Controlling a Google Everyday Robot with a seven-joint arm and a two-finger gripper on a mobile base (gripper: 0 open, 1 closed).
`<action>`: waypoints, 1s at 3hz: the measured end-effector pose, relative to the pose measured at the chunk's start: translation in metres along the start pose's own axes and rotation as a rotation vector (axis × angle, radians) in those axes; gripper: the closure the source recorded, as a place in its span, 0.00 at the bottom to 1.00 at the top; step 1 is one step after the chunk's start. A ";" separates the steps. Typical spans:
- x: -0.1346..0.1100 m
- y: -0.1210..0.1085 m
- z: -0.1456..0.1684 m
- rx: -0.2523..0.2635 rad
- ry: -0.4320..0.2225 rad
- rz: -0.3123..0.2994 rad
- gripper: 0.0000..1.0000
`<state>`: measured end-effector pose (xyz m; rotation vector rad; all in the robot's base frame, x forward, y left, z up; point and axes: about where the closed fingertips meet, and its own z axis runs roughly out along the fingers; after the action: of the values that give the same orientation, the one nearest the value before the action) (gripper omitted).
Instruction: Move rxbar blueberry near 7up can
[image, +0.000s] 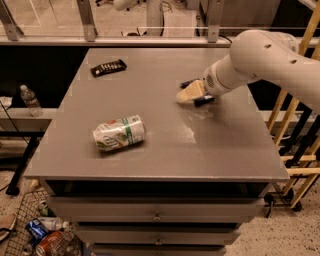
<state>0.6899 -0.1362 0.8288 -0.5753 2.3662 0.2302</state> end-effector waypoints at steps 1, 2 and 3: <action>-0.001 0.004 0.004 -0.003 0.001 -0.002 0.42; -0.002 0.006 0.006 -0.007 0.002 -0.004 0.65; -0.002 0.006 0.005 -0.007 0.002 -0.004 0.88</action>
Offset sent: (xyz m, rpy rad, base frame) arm 0.0032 0.0103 -0.0038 0.0030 0.0031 0.0142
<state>0.6917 -0.1289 0.8268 -0.5841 2.3669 0.2359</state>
